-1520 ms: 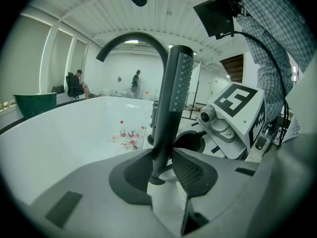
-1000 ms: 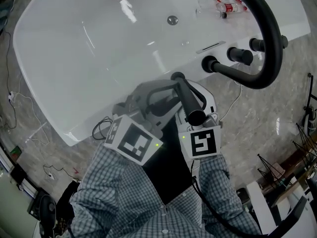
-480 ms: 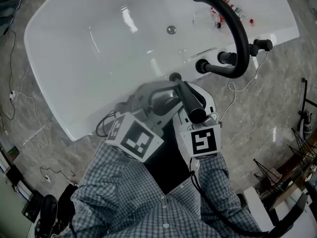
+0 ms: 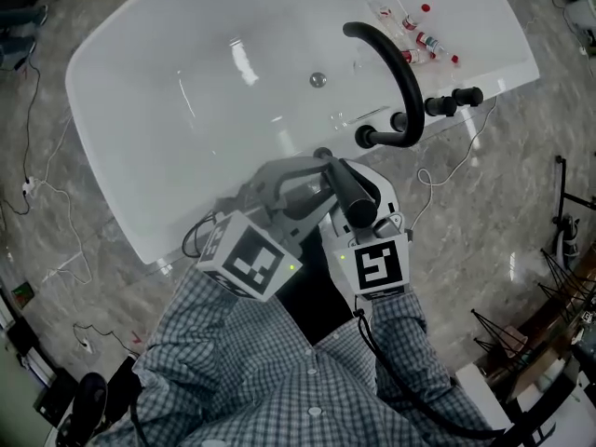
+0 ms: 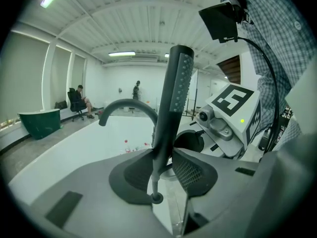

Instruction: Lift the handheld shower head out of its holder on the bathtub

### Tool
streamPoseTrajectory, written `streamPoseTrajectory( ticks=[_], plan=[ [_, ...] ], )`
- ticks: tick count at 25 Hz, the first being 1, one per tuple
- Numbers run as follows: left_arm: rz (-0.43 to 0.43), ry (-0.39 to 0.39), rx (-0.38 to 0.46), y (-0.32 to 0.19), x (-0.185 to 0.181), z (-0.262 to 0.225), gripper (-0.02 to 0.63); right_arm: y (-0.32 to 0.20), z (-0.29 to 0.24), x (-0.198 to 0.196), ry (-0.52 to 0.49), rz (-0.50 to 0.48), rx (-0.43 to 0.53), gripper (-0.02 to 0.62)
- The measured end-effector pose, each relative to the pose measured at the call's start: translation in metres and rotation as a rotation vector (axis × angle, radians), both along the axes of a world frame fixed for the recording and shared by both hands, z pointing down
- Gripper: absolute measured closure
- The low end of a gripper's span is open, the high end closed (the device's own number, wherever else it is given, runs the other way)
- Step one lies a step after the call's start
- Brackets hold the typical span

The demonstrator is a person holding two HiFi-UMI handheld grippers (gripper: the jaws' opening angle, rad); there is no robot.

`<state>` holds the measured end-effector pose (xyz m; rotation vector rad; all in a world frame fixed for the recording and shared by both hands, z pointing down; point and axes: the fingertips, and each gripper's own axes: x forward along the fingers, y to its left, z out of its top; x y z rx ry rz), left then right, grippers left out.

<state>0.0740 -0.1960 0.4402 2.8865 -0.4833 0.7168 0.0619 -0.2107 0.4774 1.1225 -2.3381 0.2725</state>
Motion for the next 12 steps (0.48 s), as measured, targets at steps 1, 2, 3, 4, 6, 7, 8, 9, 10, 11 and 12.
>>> streamPoseTrajectory(
  ticks=[1,2,3,4,6,7,8,9,10,11,12],
  plan=[
    [0.002,0.001,0.004,0.001,0.000,-0.007,0.499,0.001,-0.007,0.000,-0.004,0.003,0.005,0.472],
    [0.004,0.002,0.009,0.002,0.000,-0.014,0.499,0.001,-0.015,0.000,0.001,-0.006,0.022,0.472],
    [0.005,0.003,0.014,0.002,0.000,-0.022,0.500,0.000,-0.024,0.000,0.006,-0.016,0.039,0.472],
    [0.007,0.003,0.019,0.003,0.000,-0.029,0.500,0.000,-0.032,-0.001,0.009,-0.021,0.051,0.472],
    [0.007,0.008,0.027,0.003,-0.001,-0.044,0.499,0.000,-0.047,-0.002,0.009,-0.024,0.070,0.472],
    [0.005,0.012,0.028,0.003,-0.001,-0.052,0.499,0.000,-0.055,-0.002,0.010,-0.025,0.082,0.472],
    [0.001,0.018,0.028,0.002,0.000,-0.060,0.500,-0.001,-0.064,-0.001,0.009,-0.026,0.094,0.472],
    [-0.003,0.024,0.027,0.000,0.000,-0.068,0.499,-0.002,-0.072,0.000,0.007,-0.027,0.105,0.472],
    [-0.007,0.028,0.028,-0.001,0.001,-0.076,0.499,-0.003,-0.081,0.001,0.006,-0.028,0.114,0.473],
    [-0.010,0.030,0.031,-0.001,0.001,-0.084,0.499,-0.004,-0.088,0.001,0.006,-0.029,0.122,0.474],
    [-0.011,0.030,0.037,-0.001,0.001,-0.091,0.499,-0.004,-0.096,0.001,0.007,-0.030,0.129,0.474]
  ],
)
